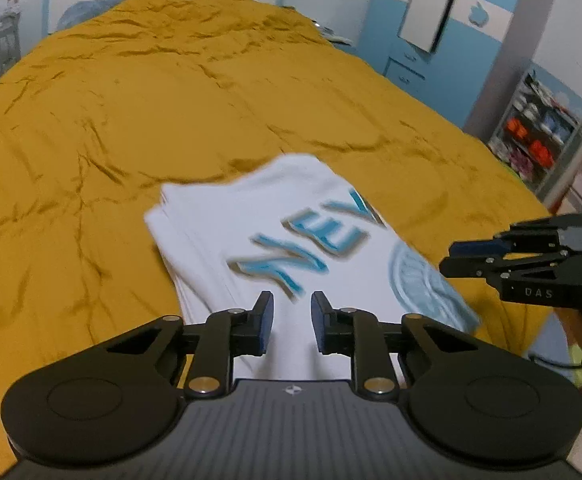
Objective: Fold small clothes
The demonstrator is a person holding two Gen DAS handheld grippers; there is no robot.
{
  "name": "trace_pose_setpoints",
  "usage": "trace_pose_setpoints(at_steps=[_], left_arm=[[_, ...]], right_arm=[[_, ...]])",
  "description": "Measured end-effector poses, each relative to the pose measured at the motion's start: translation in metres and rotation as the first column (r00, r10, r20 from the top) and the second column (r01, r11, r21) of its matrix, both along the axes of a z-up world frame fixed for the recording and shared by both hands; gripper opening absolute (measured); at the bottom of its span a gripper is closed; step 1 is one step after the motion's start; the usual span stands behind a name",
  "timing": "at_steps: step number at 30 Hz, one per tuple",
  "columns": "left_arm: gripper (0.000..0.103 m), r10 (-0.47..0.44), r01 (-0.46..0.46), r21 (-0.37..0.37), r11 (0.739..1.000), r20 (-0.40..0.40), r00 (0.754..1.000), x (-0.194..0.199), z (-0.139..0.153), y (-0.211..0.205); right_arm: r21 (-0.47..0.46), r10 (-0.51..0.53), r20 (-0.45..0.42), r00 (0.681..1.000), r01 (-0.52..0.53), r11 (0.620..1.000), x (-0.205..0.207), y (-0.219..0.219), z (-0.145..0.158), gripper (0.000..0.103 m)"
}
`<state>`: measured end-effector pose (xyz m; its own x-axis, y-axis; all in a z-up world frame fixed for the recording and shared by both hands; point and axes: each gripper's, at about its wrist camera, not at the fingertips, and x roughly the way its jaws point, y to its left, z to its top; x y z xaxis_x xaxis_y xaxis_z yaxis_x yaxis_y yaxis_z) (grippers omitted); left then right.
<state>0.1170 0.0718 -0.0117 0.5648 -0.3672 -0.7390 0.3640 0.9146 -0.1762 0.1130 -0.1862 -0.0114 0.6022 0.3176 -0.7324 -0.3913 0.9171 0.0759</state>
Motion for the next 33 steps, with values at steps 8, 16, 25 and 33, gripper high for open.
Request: trace_pose_setpoints(at_steps=[8,16,25,33], left_arm=[[0.015,-0.015,0.023,0.104,0.994,-0.083,0.996,-0.019,-0.041,-0.003],[0.011,0.013,-0.006,0.042,0.999,-0.146,0.989,-0.015,-0.093,0.009],[0.01,0.025,-0.024,0.01,1.0,-0.154,0.988,-0.016,-0.074,0.015],[0.028,0.055,-0.058,0.048,0.997,0.046,0.997,-0.039,-0.012,0.004]], right_arm=[[-0.03,0.0,-0.058,0.998,-0.001,1.0,-0.036,0.006,-0.028,0.02],[-0.019,-0.014,-0.174,0.985,0.01,1.0,-0.031,0.002,-0.081,0.02],[-0.023,-0.042,-0.215,0.976,0.038,0.999,-0.022,0.004,-0.076,0.02],[0.018,-0.05,-0.136,0.989,0.053,0.998,-0.034,0.003,-0.024,0.036]])
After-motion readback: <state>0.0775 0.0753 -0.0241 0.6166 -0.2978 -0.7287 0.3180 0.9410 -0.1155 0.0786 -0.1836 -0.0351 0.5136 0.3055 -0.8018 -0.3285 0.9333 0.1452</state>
